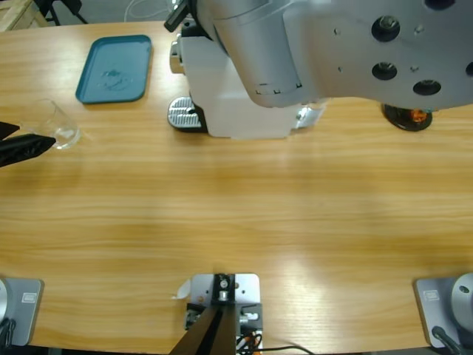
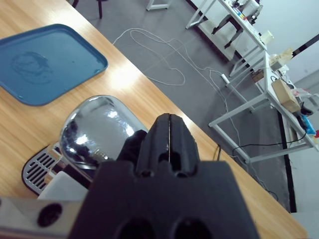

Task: Pour coffee

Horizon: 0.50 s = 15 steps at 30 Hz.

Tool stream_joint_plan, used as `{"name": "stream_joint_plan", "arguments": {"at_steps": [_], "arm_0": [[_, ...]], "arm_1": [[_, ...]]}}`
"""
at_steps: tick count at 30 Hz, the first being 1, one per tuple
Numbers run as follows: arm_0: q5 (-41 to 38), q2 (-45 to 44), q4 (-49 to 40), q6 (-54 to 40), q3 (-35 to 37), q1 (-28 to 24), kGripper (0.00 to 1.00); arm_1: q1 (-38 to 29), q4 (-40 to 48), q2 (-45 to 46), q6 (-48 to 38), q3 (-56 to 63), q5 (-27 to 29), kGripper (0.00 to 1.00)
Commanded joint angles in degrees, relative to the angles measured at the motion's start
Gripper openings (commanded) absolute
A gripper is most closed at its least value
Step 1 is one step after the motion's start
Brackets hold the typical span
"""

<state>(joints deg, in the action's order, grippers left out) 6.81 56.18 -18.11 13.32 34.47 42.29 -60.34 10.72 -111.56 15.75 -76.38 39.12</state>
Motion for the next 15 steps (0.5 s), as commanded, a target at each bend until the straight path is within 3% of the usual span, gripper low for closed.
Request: {"name": "stream_joint_plan", "arguments": {"at_steps": [1,15], "arm_0": [[0.3,1.7,0.5,-0.2,-1.6,0.4,0.881],[0.2,2.0,0.5,-0.3,-1.5,0.4,0.881]], "arm_1": [[-2.9,-0.2,-8.2,-2.8,8.5,-2.2,0.0],[-3.5,0.4,-8.6,-5.6,11.0,-2.2,0.0]]}}
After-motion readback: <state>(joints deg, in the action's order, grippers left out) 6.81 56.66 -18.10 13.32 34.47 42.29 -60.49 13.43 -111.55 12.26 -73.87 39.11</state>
